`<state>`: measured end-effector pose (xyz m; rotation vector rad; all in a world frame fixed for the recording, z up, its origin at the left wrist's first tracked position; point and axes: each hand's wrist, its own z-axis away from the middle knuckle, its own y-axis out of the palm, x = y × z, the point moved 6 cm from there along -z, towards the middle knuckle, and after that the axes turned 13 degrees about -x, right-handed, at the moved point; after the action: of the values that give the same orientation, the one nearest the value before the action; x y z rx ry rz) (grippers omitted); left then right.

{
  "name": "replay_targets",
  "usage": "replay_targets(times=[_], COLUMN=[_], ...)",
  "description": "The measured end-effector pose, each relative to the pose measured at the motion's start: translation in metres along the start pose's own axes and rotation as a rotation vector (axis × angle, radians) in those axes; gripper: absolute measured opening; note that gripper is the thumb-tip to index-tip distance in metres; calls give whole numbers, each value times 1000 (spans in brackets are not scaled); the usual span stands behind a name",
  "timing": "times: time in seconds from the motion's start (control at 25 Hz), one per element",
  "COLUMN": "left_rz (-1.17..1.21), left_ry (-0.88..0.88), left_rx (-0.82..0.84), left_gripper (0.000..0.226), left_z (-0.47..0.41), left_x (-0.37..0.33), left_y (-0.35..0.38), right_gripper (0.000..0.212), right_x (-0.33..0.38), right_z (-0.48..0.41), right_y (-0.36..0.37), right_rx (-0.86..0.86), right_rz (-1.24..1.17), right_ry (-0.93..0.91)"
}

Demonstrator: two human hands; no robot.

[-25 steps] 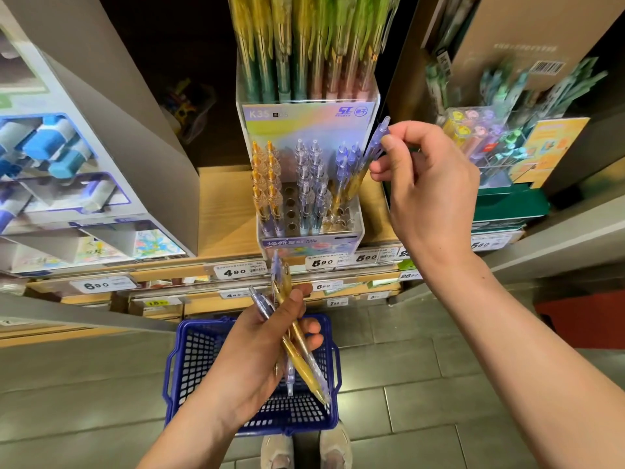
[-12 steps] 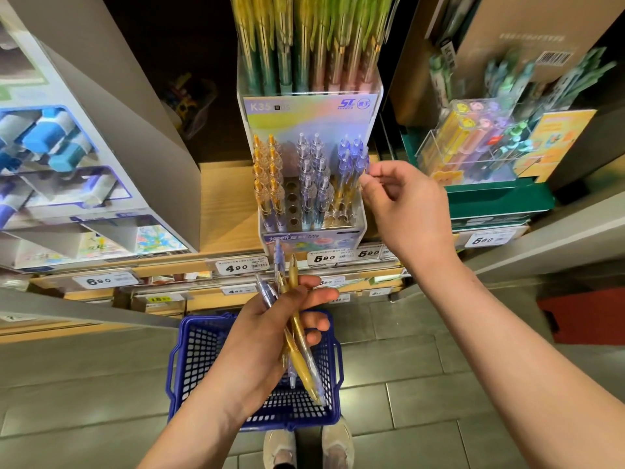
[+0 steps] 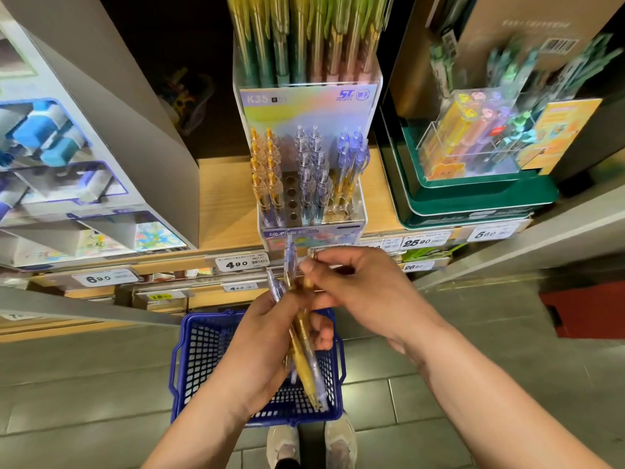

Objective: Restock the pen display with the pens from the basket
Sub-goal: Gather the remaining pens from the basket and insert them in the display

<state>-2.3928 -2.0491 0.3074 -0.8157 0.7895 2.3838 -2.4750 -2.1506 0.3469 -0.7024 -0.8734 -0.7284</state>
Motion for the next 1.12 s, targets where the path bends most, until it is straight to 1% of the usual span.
replay_targets(times=[0.08, 0.12, 0.28, 0.32, 0.4, 0.44, 0.52, 0.6, 0.72, 0.76, 0.84, 0.92, 0.96, 1.0, 1.04, 1.08, 1.12], left_rz=[53, 69, 100, 135, 271, 314, 293, 233, 185, 172, 156, 152, 160, 158, 135, 97, 50], left_ry=[11, 18, 34, 28, 11, 15, 47, 75, 112, 135, 193, 231, 240, 252, 272, 291, 308], left_rx=[-76, -110, -228, -246, -264, -276, -290, -262, -149, -123, -91, -108, -119, -124, -124, -119, -111], left_gripper=[27, 27, 29, 25, 18, 19, 21, 14, 24, 22, 10, 6, 7, 7, 6, 3, 3], left_z=[-4, -7, -15, -17, -19, -19, -17, -14, -11, -10, -8, -8, -9, -10, -10, -10, -9], left_x=[-3, -5, -4, -4, -4, -4, -4, -3, -4, -6, -9, -12, -13, -15, -16, -17, -17], left_y=[-4, -6, -8, -9, -15, -20, -28, -32, -21, -16, -9, -6, -6, -7, -8, -8, -7], right_gripper=[20, 19, 16, 17, 20, 21, 22, 21, 20, 18, 17, 15, 14, 12, 8, 8, 11], right_x=[1, 1, -3, -5, -12, -17, -30, -38, -51, -53, -59, -61, -61, -60, -54, -44, -35], right_z=[-4, -4, 4, 5, 4, 3, 3, 7, 14, 18, 25, 30, 32, 32, 31, 29, 27], right_y=[-11, -15, -16, -19, -33, -41, -52, -52, -41, -36, -24, -14, -13, -15, -19, -21, -22], right_rx=[-71, -104, -115, -150, -297, -372, -456, -455, -405, -391, -354, -296, -269, -251, -245, -239, -234], right_rz=[-105, -133, -270, -290, -324, -360, -502, -649, -729, -719, -708, -697, -606, -402, -162, 12, 53], right_ry=[-6, -37, -125, -146, -161, -138, -51, 25, 96, 119, 163, 208, 204, 144, 41, -69, -135])
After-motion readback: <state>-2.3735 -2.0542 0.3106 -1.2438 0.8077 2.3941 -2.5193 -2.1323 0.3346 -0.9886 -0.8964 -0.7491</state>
